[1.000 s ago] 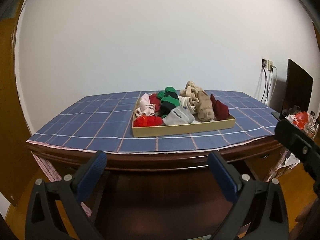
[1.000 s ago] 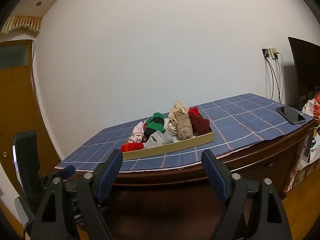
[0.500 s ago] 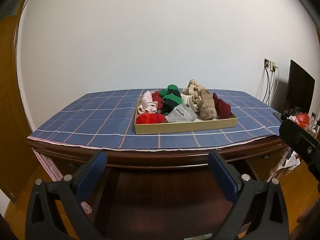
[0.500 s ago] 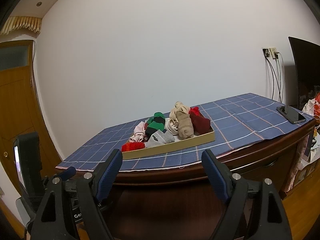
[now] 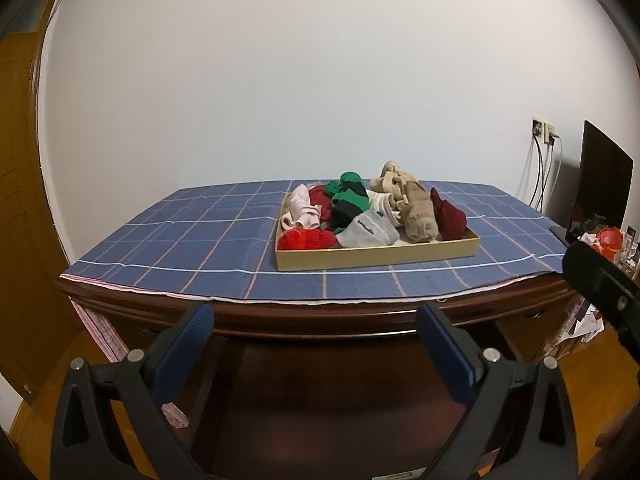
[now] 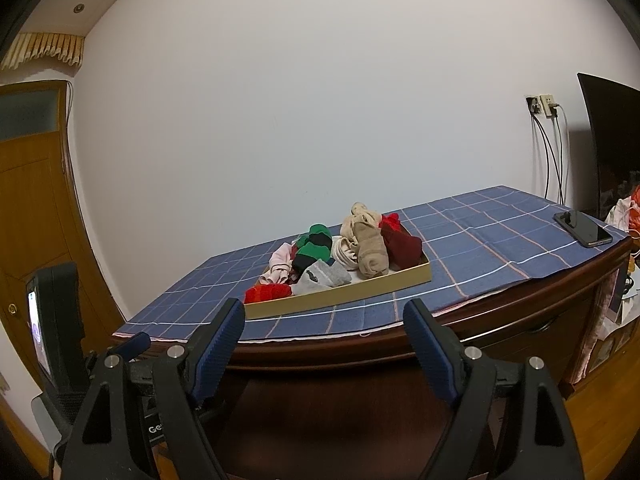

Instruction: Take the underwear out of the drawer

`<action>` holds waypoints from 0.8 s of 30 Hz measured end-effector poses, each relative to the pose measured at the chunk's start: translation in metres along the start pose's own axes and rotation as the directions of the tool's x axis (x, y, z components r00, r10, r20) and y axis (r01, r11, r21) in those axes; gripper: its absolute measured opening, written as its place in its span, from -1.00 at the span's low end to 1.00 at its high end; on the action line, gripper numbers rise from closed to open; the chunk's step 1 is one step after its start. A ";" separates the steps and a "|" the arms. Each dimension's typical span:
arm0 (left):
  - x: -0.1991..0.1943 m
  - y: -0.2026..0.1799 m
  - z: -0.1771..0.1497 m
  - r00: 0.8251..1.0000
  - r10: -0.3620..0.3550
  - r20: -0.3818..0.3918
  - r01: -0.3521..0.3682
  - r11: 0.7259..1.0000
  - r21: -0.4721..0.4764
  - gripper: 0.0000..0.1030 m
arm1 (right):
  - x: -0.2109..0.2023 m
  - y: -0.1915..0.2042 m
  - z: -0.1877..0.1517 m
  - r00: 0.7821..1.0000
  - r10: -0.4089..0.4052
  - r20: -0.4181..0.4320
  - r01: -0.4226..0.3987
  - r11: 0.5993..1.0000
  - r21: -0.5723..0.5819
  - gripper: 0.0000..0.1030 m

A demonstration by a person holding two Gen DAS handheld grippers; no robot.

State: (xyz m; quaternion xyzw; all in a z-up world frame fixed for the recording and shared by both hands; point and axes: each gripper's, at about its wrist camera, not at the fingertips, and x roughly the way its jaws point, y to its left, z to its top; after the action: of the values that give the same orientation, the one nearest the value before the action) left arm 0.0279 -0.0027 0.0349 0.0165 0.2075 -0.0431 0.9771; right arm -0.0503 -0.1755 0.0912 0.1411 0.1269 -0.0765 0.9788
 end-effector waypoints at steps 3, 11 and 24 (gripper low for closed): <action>0.000 0.000 0.000 1.000 0.004 -0.002 -0.004 1.000 0.004 0.99 | 0.000 0.000 0.000 1.000 0.000 0.002 0.000 1.000 -0.002 0.62; 0.001 0.000 -0.001 1.000 0.009 -0.005 -0.009 1.000 0.001 0.99 | -0.001 0.001 0.000 1.000 0.000 0.001 0.000 1.000 -0.002 0.62; -0.003 -0.004 -0.001 1.000 0.029 0.007 -0.029 0.999 0.020 0.99 | -0.005 0.002 0.001 1.000 -0.003 0.009 0.003 1.000 0.000 0.62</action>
State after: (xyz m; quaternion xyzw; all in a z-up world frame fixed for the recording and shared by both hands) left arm 0.0241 -0.0066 0.0358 0.0292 0.2037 -0.0309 0.9781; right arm -0.0543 -0.1736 0.0935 0.1403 0.1225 -0.0784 0.9794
